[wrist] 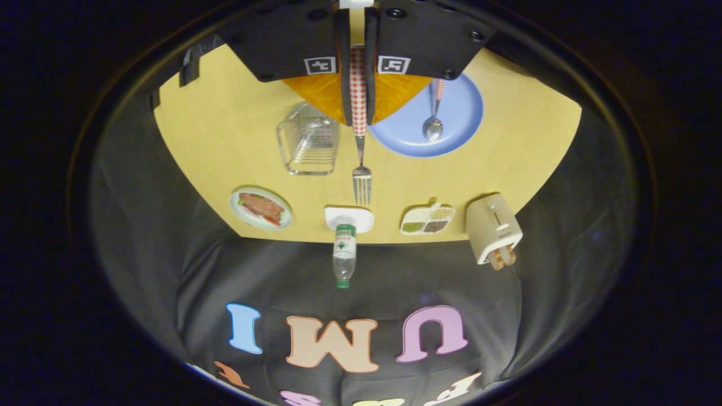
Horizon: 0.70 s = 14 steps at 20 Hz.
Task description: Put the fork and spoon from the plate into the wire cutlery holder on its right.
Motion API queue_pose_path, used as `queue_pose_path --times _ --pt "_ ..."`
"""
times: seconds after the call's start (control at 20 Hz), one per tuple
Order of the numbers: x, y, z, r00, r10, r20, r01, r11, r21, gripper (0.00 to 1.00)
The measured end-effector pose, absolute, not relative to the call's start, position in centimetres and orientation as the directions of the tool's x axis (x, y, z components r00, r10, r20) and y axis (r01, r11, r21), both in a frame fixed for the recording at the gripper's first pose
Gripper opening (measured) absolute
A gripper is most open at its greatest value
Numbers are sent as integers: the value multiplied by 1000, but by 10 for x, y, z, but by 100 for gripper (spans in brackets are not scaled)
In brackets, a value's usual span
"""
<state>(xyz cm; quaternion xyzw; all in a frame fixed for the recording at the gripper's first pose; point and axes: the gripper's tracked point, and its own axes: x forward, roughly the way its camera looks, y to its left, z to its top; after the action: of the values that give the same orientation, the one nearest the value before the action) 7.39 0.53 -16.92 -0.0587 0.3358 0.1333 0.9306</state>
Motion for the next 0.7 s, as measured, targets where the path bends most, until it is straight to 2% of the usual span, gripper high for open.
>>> queue_pose_path --times 0.3,0.7 --pt "98 -40 -164 663 181 -726 -295 955 -31 13" --pt "82 -58 -202 397 166 -903 -376 927 5 13"
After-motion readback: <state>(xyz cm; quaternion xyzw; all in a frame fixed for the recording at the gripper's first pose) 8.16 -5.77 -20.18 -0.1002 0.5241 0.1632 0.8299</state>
